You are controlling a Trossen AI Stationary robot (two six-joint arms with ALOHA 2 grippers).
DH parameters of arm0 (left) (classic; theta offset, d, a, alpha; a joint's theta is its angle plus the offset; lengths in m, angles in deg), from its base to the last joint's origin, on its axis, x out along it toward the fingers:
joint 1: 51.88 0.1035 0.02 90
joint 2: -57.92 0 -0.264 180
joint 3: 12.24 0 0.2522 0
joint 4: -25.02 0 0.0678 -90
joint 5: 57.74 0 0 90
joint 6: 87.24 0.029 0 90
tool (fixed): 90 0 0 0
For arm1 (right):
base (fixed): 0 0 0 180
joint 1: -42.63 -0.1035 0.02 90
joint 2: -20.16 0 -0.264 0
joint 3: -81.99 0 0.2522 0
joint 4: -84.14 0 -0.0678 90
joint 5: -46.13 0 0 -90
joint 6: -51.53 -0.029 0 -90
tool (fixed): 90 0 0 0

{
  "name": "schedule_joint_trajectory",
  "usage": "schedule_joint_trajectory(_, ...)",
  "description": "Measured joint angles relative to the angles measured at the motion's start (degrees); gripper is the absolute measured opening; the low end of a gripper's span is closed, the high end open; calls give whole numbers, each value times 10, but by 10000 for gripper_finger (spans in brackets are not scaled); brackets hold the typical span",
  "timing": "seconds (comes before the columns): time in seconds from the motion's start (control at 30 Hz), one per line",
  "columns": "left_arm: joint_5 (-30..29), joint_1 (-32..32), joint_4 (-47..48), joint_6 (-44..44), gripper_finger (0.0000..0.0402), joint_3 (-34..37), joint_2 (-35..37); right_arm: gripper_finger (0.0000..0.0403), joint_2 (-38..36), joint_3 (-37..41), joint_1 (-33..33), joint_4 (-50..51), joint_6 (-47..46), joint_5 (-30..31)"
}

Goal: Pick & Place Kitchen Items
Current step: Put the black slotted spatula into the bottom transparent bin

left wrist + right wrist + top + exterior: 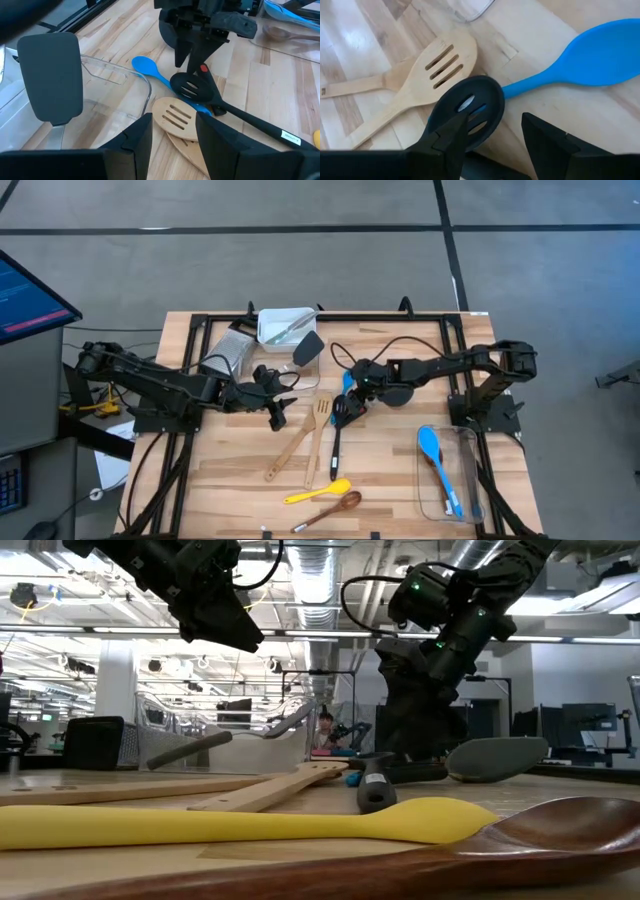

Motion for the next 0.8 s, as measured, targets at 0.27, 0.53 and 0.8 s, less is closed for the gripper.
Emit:
schedule_joint_trajectory(0.27,0,0,0,-1,138,0,0,177,0,0,-13,0,0,25)
schedule_joint_trajectory(0.53,0,0,0,-1,138,0,0,176,0,0,-23,0,-16,49)
schedule_joint_trajectory(0.8,0,0,0,-3,138,0,0,175,0,0,-21,0,-50,48)
